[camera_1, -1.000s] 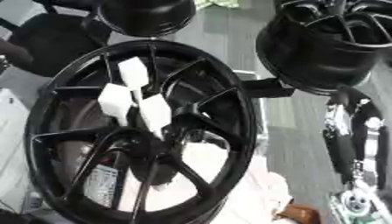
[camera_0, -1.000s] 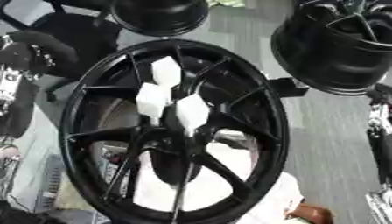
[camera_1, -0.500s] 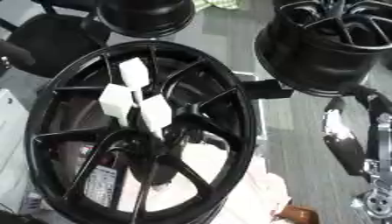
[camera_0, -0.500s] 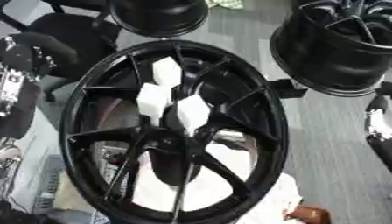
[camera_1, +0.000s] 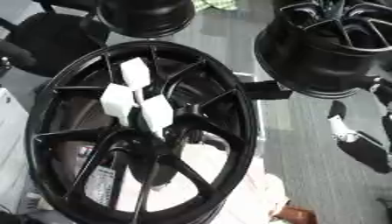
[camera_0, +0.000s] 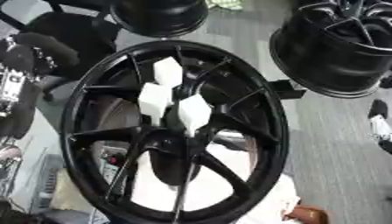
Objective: Pull the pin out of the wheel hub.
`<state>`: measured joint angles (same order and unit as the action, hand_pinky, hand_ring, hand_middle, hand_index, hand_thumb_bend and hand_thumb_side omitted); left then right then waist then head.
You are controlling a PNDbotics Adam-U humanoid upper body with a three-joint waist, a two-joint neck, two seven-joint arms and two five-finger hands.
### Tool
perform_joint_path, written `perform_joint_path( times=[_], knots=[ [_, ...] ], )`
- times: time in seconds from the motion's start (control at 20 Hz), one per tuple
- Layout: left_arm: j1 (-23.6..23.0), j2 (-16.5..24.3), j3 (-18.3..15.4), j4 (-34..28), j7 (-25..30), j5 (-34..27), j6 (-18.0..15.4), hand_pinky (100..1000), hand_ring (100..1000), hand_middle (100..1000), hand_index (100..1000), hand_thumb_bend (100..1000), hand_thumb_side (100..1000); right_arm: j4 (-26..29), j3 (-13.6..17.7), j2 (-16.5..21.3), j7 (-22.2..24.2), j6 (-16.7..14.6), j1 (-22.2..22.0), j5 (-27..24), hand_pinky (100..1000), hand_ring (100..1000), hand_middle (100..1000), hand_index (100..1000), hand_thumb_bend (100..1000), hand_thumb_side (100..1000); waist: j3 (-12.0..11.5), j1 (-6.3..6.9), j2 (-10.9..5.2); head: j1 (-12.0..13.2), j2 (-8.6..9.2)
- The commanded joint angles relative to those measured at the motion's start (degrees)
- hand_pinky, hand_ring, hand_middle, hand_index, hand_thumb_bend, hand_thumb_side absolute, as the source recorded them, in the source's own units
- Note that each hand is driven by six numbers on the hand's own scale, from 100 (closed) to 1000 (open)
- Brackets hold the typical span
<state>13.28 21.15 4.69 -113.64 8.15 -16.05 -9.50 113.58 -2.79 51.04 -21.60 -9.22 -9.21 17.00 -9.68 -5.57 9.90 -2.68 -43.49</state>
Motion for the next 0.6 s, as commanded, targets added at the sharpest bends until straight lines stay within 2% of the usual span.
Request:
perform_joint_path(
  times=[0.05, 0.35, 0.6],
  knots=[
    [0.33, 1.31, -0.35, -0.96, 0.03, 0.22, 0.22, 712, 676, 595, 700, 100, 576, 1.01, 1.06, 8.05, 4.51, 0.09, 1.18, -2.92, 899, 839, 679, 783, 100, 466, -0.02, 0.06, -0.80, -0.07, -0.01],
    [0.25, 1.53, -0.08, -0.96, 0.29, 0.21, 0.42, 712, 677, 595, 700, 100, 576, 1.01, 0.31, 18.96, 16.79, 2.27, 8.50, -10.57, 901, 841, 688, 786, 100, 496, -0.35, -0.37, -1.04, -0.86, -0.17],
    [0.51, 1.50, 0.13, -0.96, 0.45, -0.02, 0.57, 712, 677, 595, 700, 100, 576, 1.01, -2.36, 24.40, 26.98, 3.74, 16.75, -16.52, 901, 846, 701, 791, 100, 524, -1.21, -0.68, -1.28, -2.07, -0.30]
  ],
)
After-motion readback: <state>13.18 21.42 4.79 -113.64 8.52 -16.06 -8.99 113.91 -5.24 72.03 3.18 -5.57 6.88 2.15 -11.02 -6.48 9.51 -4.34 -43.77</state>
